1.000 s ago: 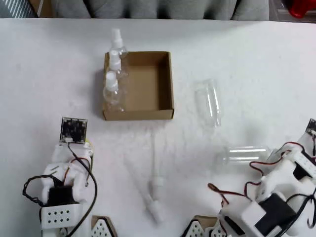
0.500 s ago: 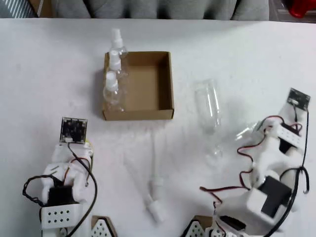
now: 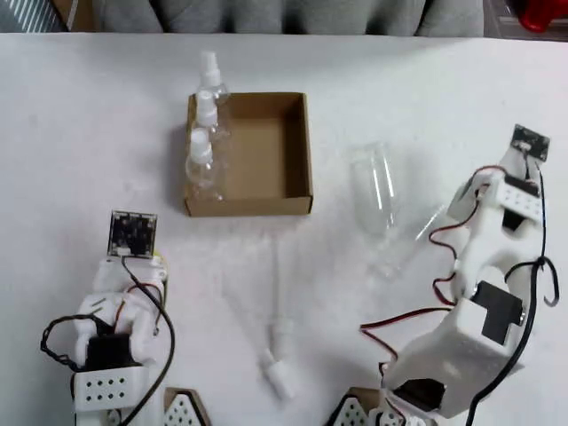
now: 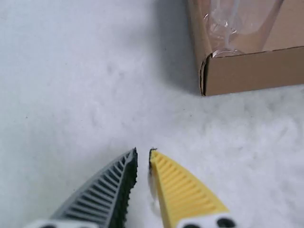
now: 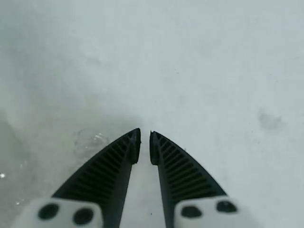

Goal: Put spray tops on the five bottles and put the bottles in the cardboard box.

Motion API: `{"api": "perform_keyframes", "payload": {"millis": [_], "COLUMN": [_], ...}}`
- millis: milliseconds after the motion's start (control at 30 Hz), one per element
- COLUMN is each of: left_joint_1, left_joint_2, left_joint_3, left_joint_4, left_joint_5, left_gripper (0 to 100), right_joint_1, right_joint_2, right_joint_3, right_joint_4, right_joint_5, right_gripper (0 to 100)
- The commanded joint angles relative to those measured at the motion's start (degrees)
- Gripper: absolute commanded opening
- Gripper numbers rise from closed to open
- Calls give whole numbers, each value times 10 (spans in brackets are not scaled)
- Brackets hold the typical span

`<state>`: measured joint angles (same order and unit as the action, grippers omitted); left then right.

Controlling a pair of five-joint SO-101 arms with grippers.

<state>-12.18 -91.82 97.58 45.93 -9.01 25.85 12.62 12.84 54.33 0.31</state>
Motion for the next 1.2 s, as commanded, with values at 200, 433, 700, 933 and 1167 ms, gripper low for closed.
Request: {"api": "perform_keyframes", "payload": {"millis": [200,433,700,933,1167], "left_joint_1": [-3,-3,-3,-3,-3], "left_joint_2": [-11,-11,-11,-11,-11], "left_joint_3": [-3,-3,-3,-3,-3], "left_joint_4": [4,4,4,4,4], "left_joint_5": [-35,-36,-36,-37,-37], "left_gripper": [54,54,54,54,54], "right_joint_1": [-29,-53,-51,-56,-56], "right_joint_2": [-64,-194,-216,-201,-149], "right_joint_3": [-96,-11,84,110,107], "right_joint_4": [194,204,136,81,62], "right_joint_5": [-18,-42,-76,-117,-156], "right_gripper": [18,19,152,156,156]}}
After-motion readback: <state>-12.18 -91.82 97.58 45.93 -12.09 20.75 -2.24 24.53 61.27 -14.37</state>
